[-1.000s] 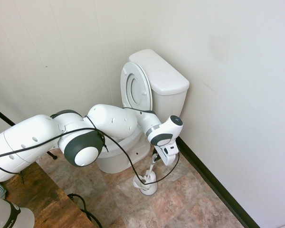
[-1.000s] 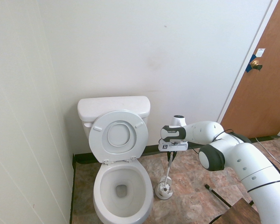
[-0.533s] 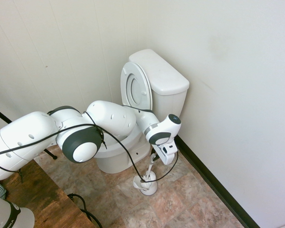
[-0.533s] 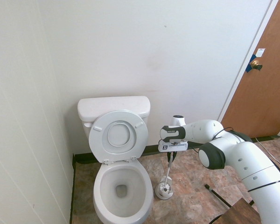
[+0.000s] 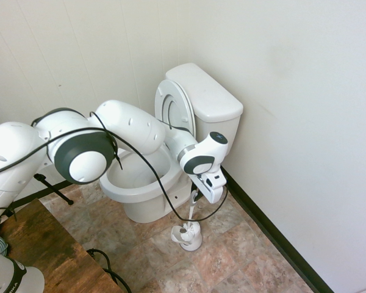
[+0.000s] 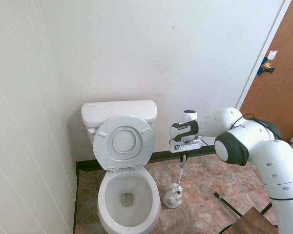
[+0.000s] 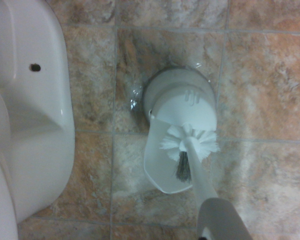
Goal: Clean the toilet
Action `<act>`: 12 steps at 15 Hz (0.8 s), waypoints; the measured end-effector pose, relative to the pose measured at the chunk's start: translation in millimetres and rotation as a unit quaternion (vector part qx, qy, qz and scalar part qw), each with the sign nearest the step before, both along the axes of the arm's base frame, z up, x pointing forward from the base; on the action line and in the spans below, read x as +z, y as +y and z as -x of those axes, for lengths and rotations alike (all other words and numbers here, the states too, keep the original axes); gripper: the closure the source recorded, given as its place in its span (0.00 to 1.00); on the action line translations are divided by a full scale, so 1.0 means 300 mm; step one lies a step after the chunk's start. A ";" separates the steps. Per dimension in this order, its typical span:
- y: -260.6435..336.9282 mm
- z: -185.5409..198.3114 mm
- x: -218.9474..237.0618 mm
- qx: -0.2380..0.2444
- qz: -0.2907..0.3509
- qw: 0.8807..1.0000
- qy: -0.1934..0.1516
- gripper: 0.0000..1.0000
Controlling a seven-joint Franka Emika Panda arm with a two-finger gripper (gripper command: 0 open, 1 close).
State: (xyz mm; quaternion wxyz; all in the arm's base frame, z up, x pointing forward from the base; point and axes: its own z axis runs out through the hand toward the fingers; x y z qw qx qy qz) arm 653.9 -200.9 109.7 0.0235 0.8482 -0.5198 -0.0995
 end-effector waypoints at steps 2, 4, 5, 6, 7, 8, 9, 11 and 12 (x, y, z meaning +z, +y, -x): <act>-0.003 0.030 0.139 0.007 0.014 1.000 -0.006 1.00; 0.010 0.064 0.293 0.015 0.026 0.999 -0.018 1.00; 0.030 0.085 0.365 0.019 0.029 0.999 -0.024 1.00; 0.056 0.111 0.433 0.022 0.032 0.999 -0.029 1.00; 0.085 0.139 0.494 0.026 0.033 0.999 -0.034 1.00; 0.118 0.170 0.552 0.029 0.032 0.998 -0.040 1.00; 0.156 0.202 0.605 0.035 0.029 0.998 -0.046 1.00; 0.253 0.246 0.723 0.046 0.031 0.996 -0.063 1.00; 0.305 0.256 0.780 0.053 0.031 0.995 -0.072 1.00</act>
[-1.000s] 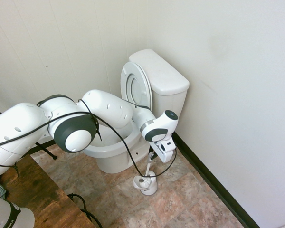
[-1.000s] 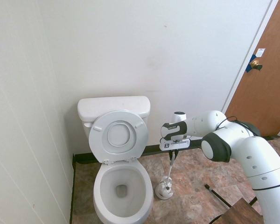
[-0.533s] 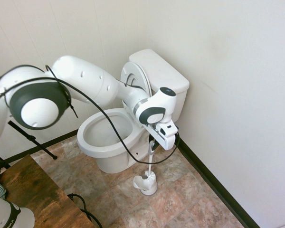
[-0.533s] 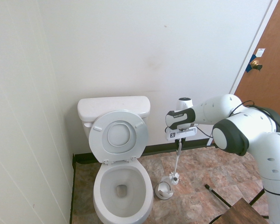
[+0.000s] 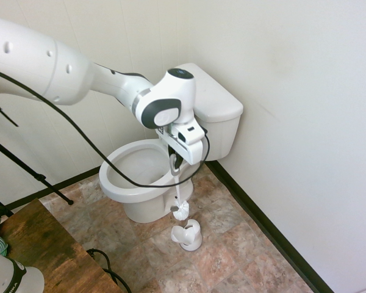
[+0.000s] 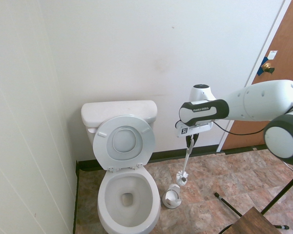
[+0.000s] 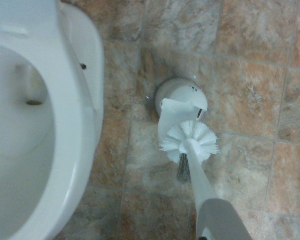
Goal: Clean the toilet
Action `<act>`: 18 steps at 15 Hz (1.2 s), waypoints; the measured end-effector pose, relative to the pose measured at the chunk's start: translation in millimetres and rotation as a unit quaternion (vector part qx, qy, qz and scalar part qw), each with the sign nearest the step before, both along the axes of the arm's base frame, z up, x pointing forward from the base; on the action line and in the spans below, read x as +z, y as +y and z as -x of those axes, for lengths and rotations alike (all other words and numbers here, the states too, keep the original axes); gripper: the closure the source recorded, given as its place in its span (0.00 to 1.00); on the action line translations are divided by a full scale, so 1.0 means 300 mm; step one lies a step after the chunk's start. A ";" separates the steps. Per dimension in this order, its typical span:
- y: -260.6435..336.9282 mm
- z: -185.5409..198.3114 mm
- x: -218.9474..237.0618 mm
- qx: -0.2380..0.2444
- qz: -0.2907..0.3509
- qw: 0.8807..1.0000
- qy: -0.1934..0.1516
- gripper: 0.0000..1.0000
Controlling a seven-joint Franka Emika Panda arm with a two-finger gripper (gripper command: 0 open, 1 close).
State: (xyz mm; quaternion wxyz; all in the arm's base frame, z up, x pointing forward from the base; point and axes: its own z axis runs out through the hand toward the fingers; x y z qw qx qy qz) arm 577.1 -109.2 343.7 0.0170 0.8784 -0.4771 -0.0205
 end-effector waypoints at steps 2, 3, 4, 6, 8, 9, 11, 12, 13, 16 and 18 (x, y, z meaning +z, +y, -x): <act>0.110 -0.001 0.095 0.016 -0.002 1.000 -0.018 1.00; 0.166 -0.004 0.130 0.025 -0.003 0.999 -0.026 1.00; 0.223 -0.005 0.159 0.034 -0.003 0.999 -0.032 1.00; 0.351 -0.007 0.209 0.052 -0.004 0.998 -0.044 1.00; 0.490 -0.005 0.238 0.073 -0.005 0.996 -0.050 1.00; 0.556 -0.004 0.247 0.082 -0.005 0.995 -0.053 1.00; 0.676 -0.007 0.250 0.097 -0.008 0.994 -0.055 1.00; 0.726 -0.016 0.234 0.102 -0.009 0.993 -0.054 1.00; 0.763 -0.034 0.205 0.104 -0.011 0.993 -0.053 1.00; 0.799 -0.129 0.066 0.101 -0.012 0.993 -0.053 1.00; 0.807 -0.189 -0.050 0.098 -0.012 0.994 -0.048 1.00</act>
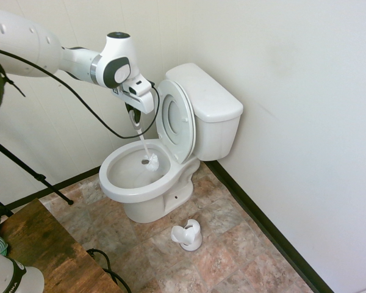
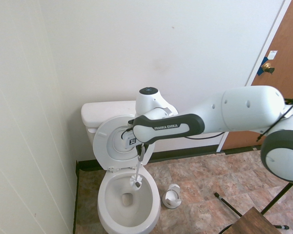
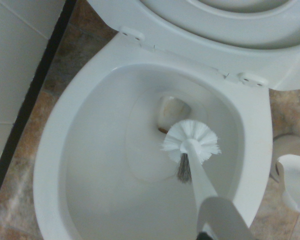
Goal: Clean the toilet
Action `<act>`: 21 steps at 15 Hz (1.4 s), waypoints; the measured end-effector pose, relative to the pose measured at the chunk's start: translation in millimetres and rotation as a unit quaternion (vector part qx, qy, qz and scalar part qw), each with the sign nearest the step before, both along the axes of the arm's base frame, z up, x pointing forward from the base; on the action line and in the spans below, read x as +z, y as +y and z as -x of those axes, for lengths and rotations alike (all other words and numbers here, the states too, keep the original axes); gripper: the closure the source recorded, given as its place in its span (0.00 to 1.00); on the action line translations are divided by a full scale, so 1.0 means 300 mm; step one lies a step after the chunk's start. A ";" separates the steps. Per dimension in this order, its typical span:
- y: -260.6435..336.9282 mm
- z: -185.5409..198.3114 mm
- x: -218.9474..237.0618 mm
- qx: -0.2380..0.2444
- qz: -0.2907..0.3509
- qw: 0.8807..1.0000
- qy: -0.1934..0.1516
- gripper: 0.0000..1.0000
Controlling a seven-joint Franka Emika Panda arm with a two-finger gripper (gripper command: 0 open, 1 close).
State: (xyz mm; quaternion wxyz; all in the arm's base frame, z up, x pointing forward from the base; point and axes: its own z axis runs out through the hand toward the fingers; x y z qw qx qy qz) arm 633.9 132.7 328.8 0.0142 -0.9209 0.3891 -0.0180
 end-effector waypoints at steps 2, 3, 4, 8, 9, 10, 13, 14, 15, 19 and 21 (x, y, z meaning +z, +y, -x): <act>0.020 -0.041 -0.132 -0.003 0.001 1.000 0.009 1.00; 0.034 -0.057 -0.195 -0.005 0.003 1.000 0.012 1.00; 0.051 -0.074 -0.249 -0.007 0.004 1.000 0.013 1.00; 0.114 -0.142 -0.369 -0.026 0.013 1.000 -0.001 1.00; 0.128 -0.162 -0.390 -0.032 0.017 0.999 -0.005 1.00; 0.141 -0.183 -0.410 -0.037 0.020 0.999 -0.008 1.00; 0.167 -0.237 -0.453 -0.046 0.026 0.998 -0.020 1.00; 0.175 -0.248 -0.469 -0.046 0.027 0.998 -0.021 1.00; 0.187 -0.255 -0.483 -0.046 0.027 0.998 -0.021 1.00; 0.291 -0.246 -0.495 -0.030 0.025 0.999 -0.026 1.00; 0.327 -0.232 -0.498 -0.023 0.027 0.999 -0.022 1.00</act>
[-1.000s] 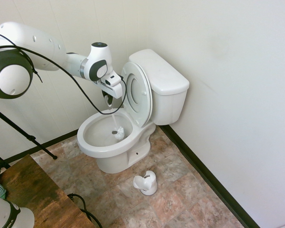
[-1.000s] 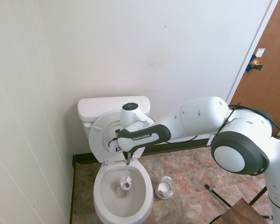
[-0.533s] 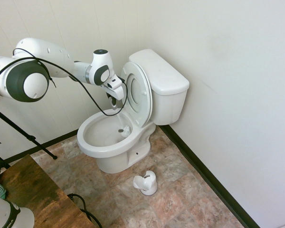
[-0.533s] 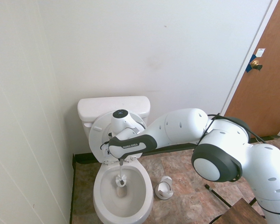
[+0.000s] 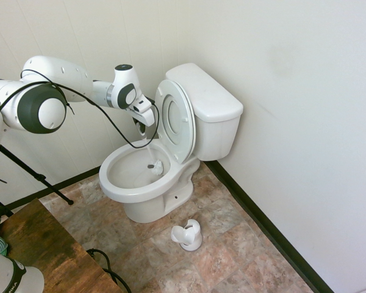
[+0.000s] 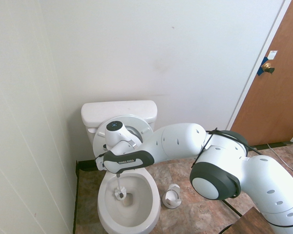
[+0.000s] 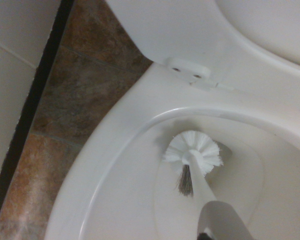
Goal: Clean the toilet
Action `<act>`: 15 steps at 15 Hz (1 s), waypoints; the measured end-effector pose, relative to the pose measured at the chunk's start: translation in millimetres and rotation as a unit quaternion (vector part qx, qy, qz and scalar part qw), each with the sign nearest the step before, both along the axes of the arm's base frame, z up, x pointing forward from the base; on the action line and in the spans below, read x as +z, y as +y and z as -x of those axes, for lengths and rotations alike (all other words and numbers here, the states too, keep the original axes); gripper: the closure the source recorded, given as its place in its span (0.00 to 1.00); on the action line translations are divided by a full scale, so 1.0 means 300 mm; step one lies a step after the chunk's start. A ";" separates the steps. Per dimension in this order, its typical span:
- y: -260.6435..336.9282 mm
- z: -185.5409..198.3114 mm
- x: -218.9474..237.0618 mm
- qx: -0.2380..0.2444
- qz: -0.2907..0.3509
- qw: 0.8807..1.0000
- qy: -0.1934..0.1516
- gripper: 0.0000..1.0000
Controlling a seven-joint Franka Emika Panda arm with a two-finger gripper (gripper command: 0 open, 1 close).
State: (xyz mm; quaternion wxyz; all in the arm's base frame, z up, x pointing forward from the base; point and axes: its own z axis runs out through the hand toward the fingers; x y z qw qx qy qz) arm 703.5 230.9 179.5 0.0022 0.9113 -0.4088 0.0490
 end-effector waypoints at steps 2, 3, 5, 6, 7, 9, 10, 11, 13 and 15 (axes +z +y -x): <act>0.028 0.017 -0.008 0.006 0.000 1.000 0.006 1.00; 0.047 0.034 -0.010 0.010 -0.003 1.000 0.011 1.00; 0.079 0.081 0.001 0.020 -0.007 1.000 0.021 1.00; 0.087 0.115 0.008 0.027 -0.008 0.999 0.028 1.00; 0.090 0.153 0.009 0.033 -0.009 0.999 0.036 1.00; 0.079 0.226 0.004 0.045 -0.008 0.998 0.051 1.00; 0.062 0.253 0.000 0.048 -0.007 0.997 0.058 1.00; 0.036 0.271 -0.001 0.050 -0.007 0.997 0.064 1.00; -0.027 0.296 -0.010 0.048 -0.011 0.996 0.074 1.00; -0.088 0.318 -0.016 0.042 -0.017 0.996 0.078 1.00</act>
